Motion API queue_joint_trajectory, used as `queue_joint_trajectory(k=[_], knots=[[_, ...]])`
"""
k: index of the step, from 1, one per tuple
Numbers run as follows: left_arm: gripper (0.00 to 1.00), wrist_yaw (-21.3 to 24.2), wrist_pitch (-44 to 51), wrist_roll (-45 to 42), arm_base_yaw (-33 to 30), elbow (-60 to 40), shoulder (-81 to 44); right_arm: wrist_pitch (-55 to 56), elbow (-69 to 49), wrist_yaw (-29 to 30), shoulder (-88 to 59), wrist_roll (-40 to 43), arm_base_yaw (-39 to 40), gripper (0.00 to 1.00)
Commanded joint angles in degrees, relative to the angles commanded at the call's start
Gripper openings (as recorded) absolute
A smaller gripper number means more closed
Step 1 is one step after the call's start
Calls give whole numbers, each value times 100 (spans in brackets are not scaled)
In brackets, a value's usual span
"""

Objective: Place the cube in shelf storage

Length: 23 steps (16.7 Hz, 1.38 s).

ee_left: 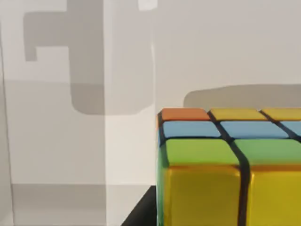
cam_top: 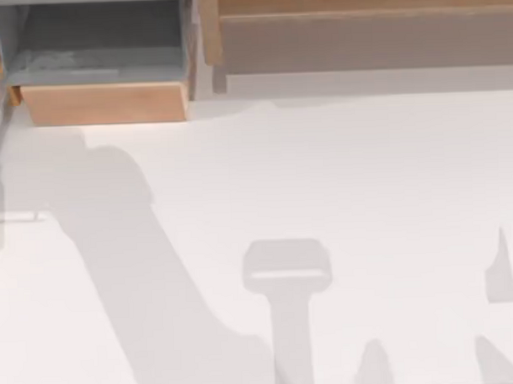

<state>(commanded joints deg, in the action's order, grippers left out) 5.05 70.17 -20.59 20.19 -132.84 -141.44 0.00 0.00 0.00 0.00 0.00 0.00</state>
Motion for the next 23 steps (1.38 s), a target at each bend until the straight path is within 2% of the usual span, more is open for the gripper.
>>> queue_joint_trajectory(k=[7, 15, 23], knots=[[0, 129, 1018, -216, 12, -1222, 765, 0, 0, 0, 0, 0, 0, 100], [0, -58, 437, 45, -53, -715, -340, 0, 0, 0, 0, 0, 0, 100], [0, -113, 401, 61, -58, -651, -322, 0, 0, 0, 0, 0, 0, 100]])
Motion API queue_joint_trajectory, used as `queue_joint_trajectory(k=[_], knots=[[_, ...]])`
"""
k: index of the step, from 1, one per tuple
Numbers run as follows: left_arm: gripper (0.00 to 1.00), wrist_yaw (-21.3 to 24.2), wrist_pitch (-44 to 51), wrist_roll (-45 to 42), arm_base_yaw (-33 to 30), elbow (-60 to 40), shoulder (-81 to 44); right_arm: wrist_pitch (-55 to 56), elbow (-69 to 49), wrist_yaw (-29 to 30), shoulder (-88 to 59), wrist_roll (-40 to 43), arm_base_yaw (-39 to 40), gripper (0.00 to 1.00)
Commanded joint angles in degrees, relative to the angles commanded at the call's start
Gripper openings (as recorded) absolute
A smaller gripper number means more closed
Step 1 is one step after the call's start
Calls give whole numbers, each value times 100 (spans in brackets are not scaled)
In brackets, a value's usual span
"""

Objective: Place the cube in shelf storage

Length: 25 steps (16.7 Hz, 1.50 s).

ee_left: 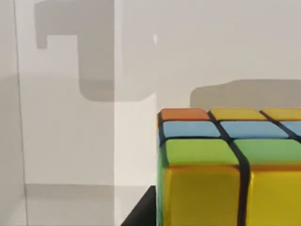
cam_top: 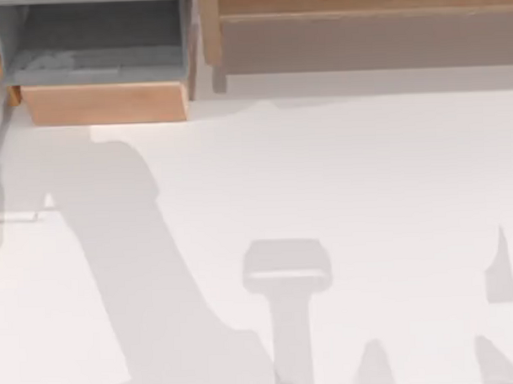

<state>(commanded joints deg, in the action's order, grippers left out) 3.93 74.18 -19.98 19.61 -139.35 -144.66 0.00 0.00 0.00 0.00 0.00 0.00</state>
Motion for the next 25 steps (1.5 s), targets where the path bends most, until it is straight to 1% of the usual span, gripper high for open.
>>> queue_joint_trajectory(k=[4, 7, 10, 14, 19, 22, 25], knots=[[0, -331, 2, 91, -128, 359, 537, 0, 0, 0, 0, 0, 0, 100], [0, -735, -145, 185, -462, 772, 1168, 0, 0, 0, 0, 0, 0, 100], [0, -1218, -469, 290, -1027, 1337, 1812, 0, 0, 0, 0, 0, 0, 100], [0, -1896, -1193, 432, -2063, 2367, 2403, 0, 0, 0, 0, 0, 0, 100], [0, -2727, -2685, 596, -3636, 3795, 2658, 0, 0, 0, 0, 0, 0, 100], [0, -3169, -3902, 683, -4572, 4546, 2636, 0, 0, 0, 0, 0, 0, 100], [0, -3556, -5307, 763, -5378, 5164, 2534, 0, 0, 0, 0, 0, 0, 100]])
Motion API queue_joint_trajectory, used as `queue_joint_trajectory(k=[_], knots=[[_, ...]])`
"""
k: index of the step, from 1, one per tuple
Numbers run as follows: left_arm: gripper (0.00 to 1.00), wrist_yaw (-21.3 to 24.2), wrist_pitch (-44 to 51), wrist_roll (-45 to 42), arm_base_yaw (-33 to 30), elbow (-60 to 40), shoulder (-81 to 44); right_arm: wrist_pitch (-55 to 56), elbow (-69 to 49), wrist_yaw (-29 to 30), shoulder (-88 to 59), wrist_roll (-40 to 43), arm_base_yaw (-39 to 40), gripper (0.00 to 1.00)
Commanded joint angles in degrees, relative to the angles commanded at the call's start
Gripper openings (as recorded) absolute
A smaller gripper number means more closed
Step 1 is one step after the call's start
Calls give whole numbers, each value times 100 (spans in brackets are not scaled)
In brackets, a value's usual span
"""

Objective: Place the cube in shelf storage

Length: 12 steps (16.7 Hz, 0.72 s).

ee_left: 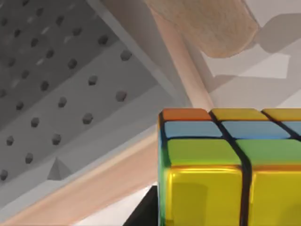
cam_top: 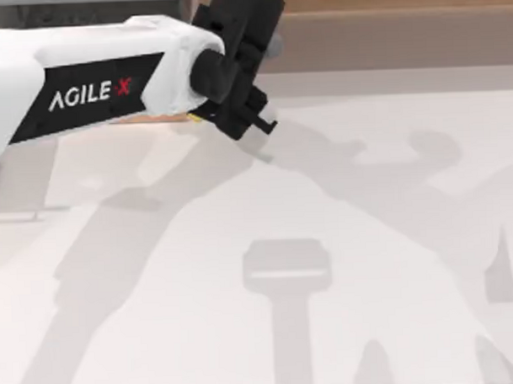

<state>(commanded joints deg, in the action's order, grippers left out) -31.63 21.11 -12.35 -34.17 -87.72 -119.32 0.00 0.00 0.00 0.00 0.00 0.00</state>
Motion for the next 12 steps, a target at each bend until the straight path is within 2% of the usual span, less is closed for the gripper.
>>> queue_joint_trajectory(k=[6, 12], knots=[[0, -595, -3199, 131, -1016, 722, -371, 0, 0, 0, 0, 0, 0, 100], [0, -956, -6290, 206, -1356, 918, -864, 0, 0, 0, 0, 0, 0, 100]])
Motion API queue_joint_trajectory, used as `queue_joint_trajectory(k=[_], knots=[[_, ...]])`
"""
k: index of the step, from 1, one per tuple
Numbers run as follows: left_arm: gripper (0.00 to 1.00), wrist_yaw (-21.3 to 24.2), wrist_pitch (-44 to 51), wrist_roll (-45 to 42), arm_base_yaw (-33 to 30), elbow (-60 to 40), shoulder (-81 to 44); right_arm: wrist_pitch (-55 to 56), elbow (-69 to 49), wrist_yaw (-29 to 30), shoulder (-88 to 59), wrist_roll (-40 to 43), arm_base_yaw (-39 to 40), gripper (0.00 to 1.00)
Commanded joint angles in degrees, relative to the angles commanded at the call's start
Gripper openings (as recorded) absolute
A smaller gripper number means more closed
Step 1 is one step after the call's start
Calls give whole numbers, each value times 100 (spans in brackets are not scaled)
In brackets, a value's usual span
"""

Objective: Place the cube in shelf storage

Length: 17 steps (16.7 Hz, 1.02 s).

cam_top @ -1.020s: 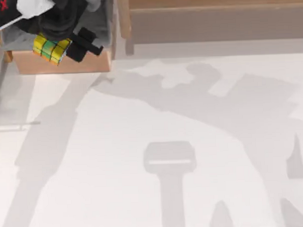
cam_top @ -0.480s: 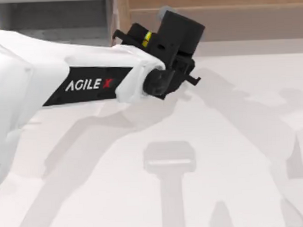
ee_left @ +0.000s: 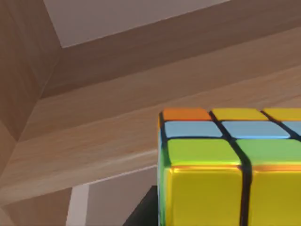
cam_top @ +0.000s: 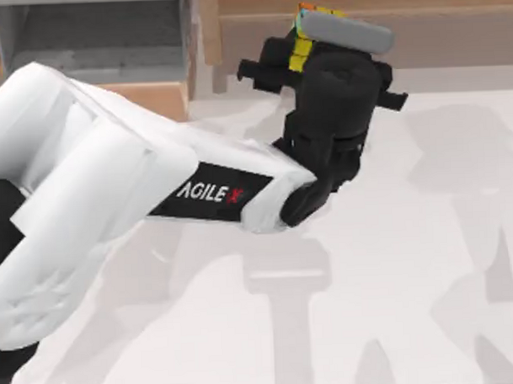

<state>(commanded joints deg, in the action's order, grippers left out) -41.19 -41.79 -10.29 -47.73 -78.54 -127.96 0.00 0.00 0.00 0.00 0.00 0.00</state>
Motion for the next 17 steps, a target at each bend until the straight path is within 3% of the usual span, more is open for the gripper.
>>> queue_joint_trajectory(k=[7, 17], knots=[[0, -183, -2322, 22, 76, -80, -467, 0, 0, 0, 0, 0, 0, 100], [0, -180, -2494, 20, 100, -172, -532, 0, 0, 0, 0, 0, 0, 100]])
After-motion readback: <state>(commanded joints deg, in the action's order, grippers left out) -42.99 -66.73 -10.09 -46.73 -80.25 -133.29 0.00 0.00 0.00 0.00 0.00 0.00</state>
